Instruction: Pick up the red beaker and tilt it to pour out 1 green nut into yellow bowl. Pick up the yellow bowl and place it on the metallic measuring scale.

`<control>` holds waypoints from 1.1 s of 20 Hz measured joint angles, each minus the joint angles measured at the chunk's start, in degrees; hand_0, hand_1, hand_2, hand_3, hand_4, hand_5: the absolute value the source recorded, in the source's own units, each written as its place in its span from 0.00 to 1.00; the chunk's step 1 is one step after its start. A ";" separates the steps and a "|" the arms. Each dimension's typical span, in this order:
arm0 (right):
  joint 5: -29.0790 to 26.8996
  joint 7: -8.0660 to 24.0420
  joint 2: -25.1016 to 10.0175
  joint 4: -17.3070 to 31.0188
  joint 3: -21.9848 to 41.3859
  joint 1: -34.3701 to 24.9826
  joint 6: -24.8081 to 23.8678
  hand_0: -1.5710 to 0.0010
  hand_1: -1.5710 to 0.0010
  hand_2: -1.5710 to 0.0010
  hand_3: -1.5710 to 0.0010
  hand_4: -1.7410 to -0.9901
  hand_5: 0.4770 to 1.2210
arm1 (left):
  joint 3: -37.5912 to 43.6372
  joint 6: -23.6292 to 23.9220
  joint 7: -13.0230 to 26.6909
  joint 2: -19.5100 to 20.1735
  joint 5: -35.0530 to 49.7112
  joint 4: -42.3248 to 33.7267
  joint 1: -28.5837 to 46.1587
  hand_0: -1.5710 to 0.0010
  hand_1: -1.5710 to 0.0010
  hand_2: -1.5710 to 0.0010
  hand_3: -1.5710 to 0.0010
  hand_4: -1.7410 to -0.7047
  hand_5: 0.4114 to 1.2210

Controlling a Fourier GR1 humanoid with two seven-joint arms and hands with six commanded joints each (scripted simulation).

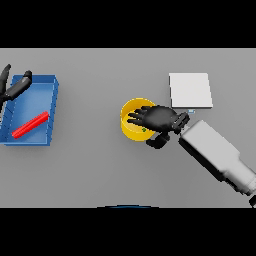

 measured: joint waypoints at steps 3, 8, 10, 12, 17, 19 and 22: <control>0.11 0.64 1.00 2.03 0.63 -1.07 1.49 1.00 1.00 1.00 1.00 0.59 0.37 | -0.10 0.02 0.67 0.38 -0.13 -0.42 -0.24 1.00 1.00 1.00 1.00 0.99 0.34; -1.15 2.18 2.08 2.05 -0.15 -0.30 3.03 0.82 0.85 0.89 0.89 0.47 0.53 | 0.32 -0.23 -0.71 1.12 0.11 -0.66 0.61 1.00 1.00 1.00 1.00 0.99 0.35; -0.43 2.39 2.27 2.77 0.34 -0.72 2.62 0.52 0.56 0.70 0.78 0.38 0.70 | 0.09 -0.26 -0.39 0.42 0.27 -0.77 0.42 1.00 1.00 1.00 1.00 0.99 0.35; -0.81 0.74 2.29 3.15 0.33 -1.10 2.25 0.33 0.36 0.45 0.63 0.25 0.81 | 0.18 -0.19 -0.64 0.56 0.09 -0.27 0.47 1.00 1.00 1.00 1.00 0.99 0.35; -0.95 -0.45 1.58 2.72 0.86 -1.37 1.25 0.11 0.12 0.22 0.29 0.09 0.94 | 0.25 0.53 -0.53 0.75 -0.04 -1.23 0.18 1.00 1.00 1.00 1.00 0.98 0.35; -0.94 -0.50 1.11 2.49 0.73 -1.10 0.74 0.07 0.07 0.19 0.22 0.06 0.96 | 0.05 -0.22 -0.90 1.21 0.02 -1.37 0.93 1.00 1.00 1.00 1.00 0.99 0.35; -1.33 0.15 1.70 2.67 0.09 -1.24 -0.02 0.04 0.04 0.16 0.18 0.03 0.98 | 0.02 -0.50 -0.23 1.50 0.17 -1.92 0.50 1.00 1.00 1.00 1.00 0.99 0.35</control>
